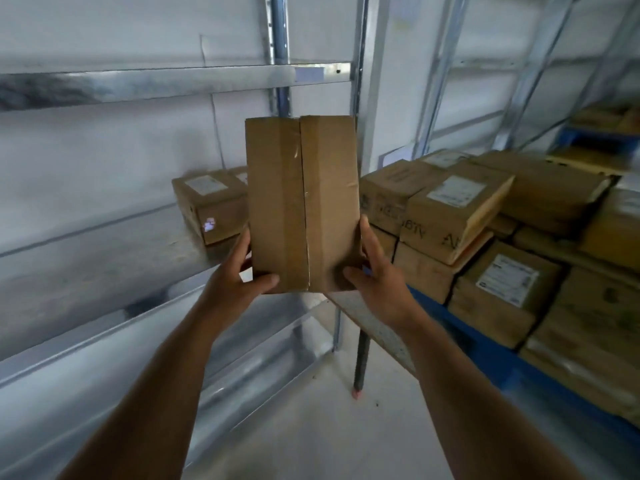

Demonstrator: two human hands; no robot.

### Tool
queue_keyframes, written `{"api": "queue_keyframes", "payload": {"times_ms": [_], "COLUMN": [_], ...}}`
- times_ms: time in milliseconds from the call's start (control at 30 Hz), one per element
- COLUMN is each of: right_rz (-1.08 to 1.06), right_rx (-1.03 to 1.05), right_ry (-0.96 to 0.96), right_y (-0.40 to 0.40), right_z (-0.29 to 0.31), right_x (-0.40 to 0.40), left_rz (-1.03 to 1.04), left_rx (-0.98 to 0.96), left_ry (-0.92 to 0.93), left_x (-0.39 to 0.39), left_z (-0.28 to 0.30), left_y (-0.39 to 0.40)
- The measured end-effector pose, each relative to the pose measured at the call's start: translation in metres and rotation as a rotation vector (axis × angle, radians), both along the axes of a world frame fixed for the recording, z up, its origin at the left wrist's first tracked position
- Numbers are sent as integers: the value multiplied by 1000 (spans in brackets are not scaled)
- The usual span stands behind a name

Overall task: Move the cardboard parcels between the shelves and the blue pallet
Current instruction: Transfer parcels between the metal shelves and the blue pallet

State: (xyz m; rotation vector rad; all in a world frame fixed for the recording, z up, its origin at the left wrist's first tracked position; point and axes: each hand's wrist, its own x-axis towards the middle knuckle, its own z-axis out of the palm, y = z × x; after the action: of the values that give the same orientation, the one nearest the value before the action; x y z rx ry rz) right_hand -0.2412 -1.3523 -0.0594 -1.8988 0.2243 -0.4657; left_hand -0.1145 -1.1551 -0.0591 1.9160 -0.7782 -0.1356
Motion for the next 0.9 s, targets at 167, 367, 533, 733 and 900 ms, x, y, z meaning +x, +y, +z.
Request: {"api": "queue_keyframes", "payload": {"times_ms": [167, 367, 533, 733, 900], "right_rz": [-213, -416, -641, -808, -883], "right_rx": [-16, 41, 41, 101, 141], "right_ry": [-68, -115, -96, -15, 61], "right_y": [-42, -81, -105, -134, -154], "right_z": [6, 2, 6, 5, -7], "right_x": [-50, -99, -136, -174, -177], "left_rz": [-180, -404, -563, -726, -773], "left_rx": [-11, 38, 38, 69, 113], "left_ry": [-14, -27, -8, 37, 69], "left_x": [-18, -39, -54, -82, -85], "left_z": [20, 32, 32, 24, 10], "left_y": [-66, -147, -209, -273, -303]}}
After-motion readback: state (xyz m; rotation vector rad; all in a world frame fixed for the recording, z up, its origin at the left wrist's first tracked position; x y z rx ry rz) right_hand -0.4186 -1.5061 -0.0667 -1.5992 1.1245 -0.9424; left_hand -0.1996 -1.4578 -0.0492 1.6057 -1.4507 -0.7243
